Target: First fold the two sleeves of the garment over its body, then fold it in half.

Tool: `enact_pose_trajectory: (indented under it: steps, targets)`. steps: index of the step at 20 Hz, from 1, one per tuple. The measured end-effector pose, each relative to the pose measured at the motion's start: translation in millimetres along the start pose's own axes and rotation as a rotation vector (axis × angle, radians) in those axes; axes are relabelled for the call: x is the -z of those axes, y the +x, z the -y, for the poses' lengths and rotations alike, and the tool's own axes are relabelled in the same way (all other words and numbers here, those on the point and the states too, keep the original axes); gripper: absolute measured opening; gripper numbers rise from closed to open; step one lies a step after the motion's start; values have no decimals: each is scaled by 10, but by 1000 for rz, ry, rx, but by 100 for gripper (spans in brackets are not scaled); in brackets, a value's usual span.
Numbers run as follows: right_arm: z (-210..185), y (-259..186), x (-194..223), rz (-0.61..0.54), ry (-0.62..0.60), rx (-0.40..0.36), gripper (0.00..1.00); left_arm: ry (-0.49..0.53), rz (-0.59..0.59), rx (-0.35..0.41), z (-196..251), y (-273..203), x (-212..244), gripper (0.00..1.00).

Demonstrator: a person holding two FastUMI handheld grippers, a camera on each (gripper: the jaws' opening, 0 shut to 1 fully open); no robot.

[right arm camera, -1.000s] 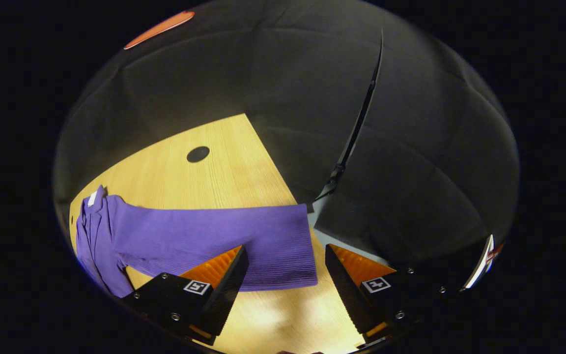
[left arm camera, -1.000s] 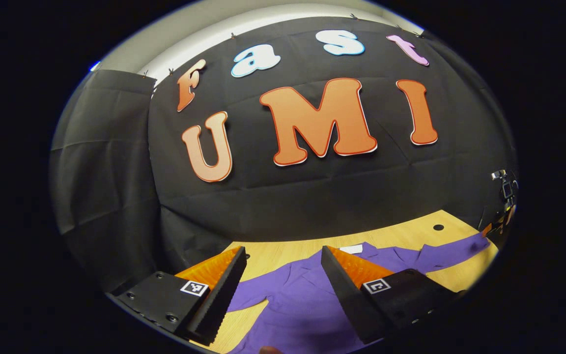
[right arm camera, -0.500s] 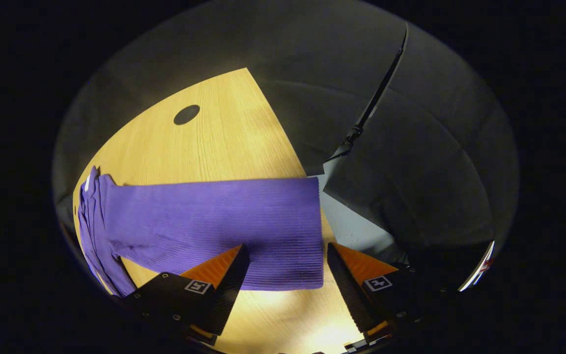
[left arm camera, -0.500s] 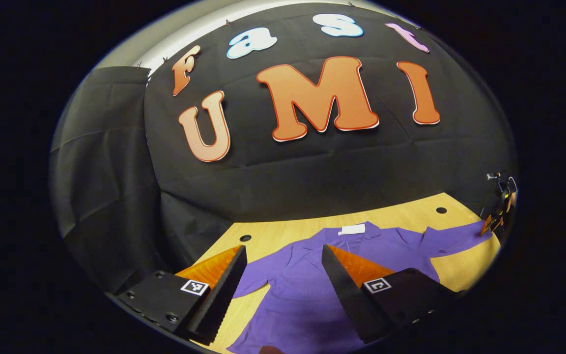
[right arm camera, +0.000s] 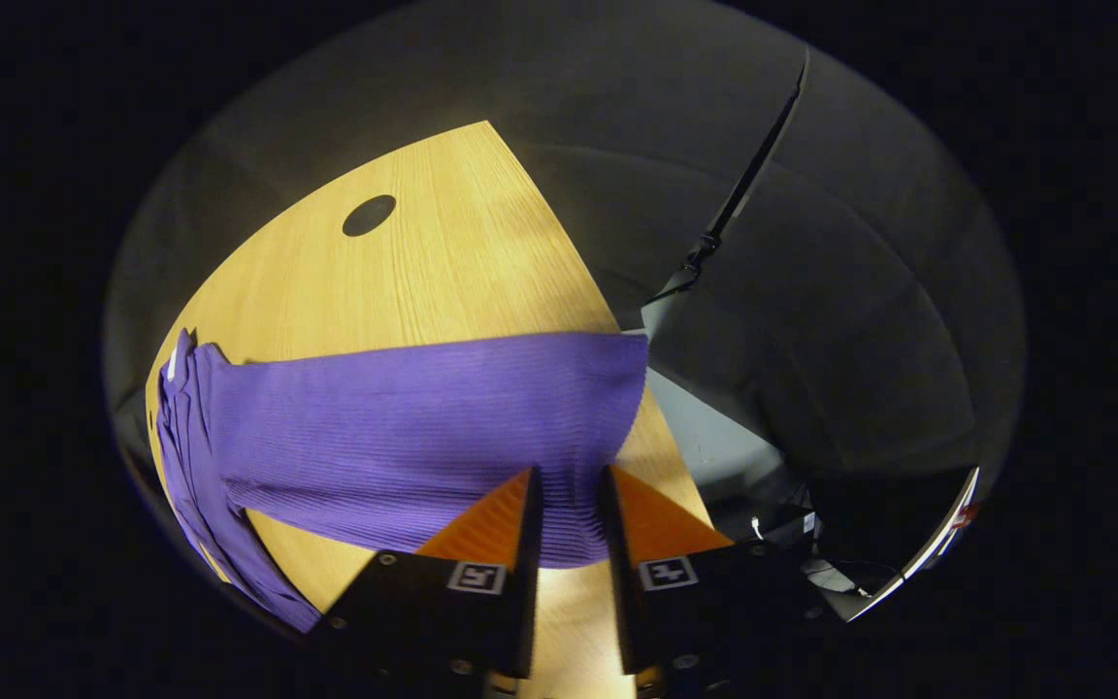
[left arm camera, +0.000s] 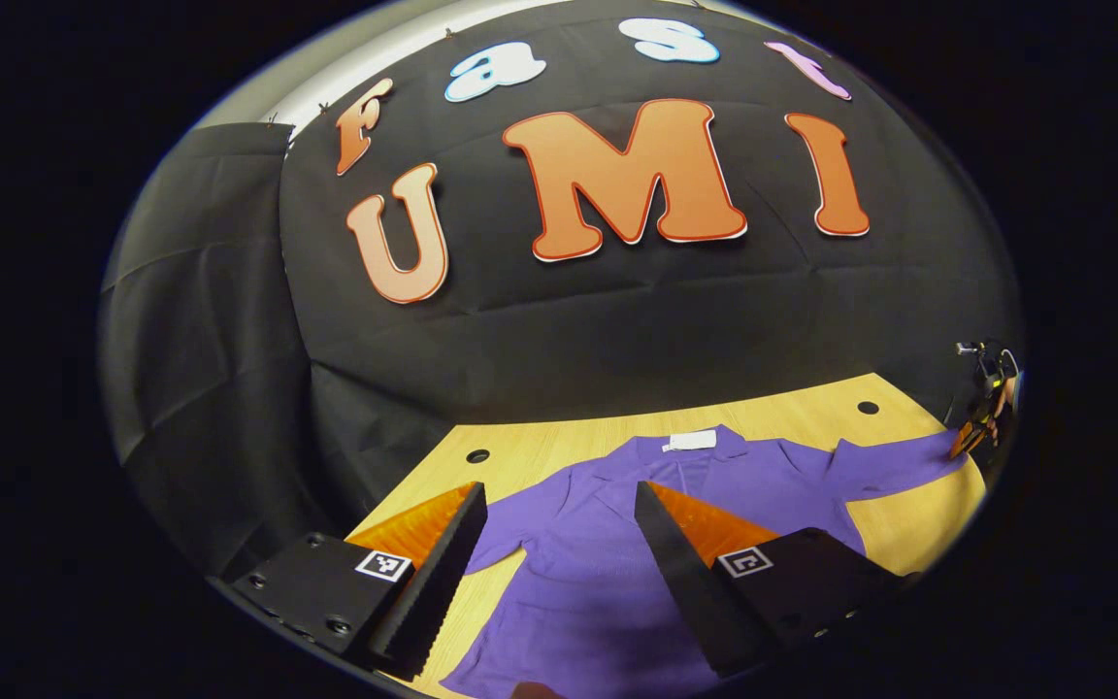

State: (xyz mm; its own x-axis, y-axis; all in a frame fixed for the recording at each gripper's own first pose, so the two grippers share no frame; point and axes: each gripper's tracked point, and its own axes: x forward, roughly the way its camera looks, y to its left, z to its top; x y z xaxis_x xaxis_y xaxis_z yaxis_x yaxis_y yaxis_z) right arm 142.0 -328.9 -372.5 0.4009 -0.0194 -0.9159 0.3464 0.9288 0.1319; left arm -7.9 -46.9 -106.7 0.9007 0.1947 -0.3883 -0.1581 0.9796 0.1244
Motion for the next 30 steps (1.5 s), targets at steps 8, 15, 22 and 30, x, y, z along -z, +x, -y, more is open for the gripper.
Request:
enact_pose_trajectory:
  steps: [8,15,22,30]
  targets:
    - [-463,-499,-245,135,18,-52,4,19,55,13,-202,-178,-29,98]
    - [-1438,-1364,-421,288,-59,-154,4,2,112,53,-616,-67,-115,98]
    - [-2466,-1979,-471,373,-210,-204,3,-41,137,25,-1269,29,-74,100]
    - [-3739,-2301,-235,390,-295,-309,3,-86,124,-37,-1961,72,121,98]
